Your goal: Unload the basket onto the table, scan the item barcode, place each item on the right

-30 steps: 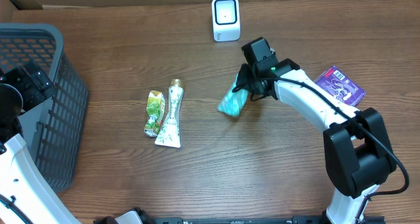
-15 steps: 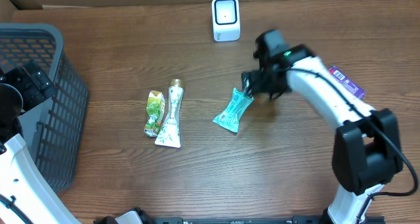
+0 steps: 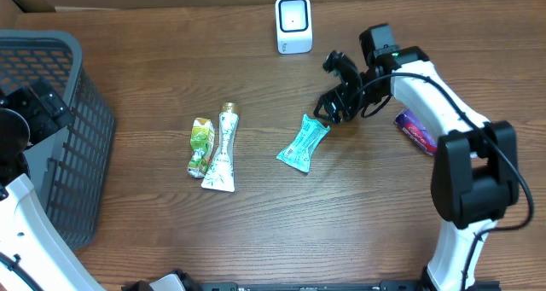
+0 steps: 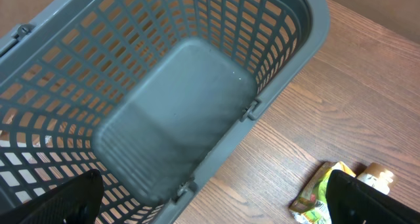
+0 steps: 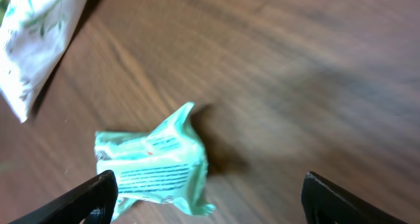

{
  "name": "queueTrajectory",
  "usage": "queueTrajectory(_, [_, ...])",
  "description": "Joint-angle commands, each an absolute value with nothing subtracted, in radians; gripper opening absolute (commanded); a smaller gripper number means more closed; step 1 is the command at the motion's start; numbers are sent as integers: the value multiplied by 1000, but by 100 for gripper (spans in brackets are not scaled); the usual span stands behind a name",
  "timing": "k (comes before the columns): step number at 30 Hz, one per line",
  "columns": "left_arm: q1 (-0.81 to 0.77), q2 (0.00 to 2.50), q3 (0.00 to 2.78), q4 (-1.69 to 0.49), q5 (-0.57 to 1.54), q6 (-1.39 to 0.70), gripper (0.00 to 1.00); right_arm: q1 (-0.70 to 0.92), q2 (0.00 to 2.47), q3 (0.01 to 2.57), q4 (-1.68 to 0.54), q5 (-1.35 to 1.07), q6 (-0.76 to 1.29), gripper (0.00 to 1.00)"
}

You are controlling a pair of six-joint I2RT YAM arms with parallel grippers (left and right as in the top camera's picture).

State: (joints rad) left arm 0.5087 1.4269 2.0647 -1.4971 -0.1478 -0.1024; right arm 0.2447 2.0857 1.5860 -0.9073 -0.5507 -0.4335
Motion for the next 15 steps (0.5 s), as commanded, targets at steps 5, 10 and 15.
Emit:
queueTrajectory(5, [510, 1427, 2075, -1495, -157, -113, 99, 269, 2164, 1616, -963, -709, -511, 86])
queueTrajectory(10, [510, 1427, 2075, -1495, -157, -113, 100, 300, 2205, 1616, -939, -726, -505, 82])
queueTrajectory(15, [510, 1427, 2075, -1495, -157, -113, 99, 324, 2250, 1615, -928, -735, -498, 70])
